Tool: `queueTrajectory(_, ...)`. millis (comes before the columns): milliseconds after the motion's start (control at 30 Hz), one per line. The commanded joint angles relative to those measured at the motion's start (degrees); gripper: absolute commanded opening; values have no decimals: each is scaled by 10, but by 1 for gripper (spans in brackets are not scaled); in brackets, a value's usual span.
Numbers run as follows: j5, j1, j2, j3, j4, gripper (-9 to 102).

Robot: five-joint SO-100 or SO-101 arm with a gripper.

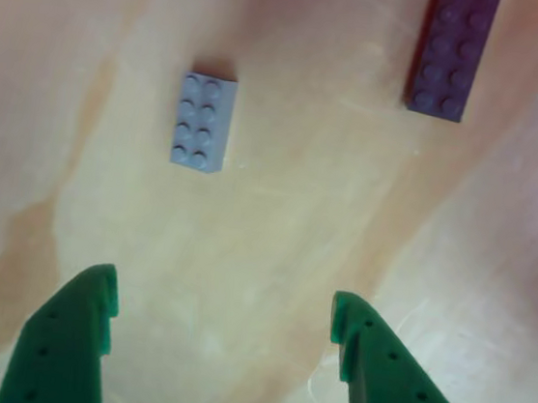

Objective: Put all lego bricks in the bin.

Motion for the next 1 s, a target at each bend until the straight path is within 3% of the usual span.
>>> queueTrajectory(0,3,41,-182,-182,38,26)
queueTrajectory(300,48,-4,-355,-417,135,25)
queueTrajectory(667,40,-8,-433,-523,127,25)
queueTrajectory(867,20,8,-461,-513,116,11)
queueTrajectory(967,-1,19,-458,-487,111,11)
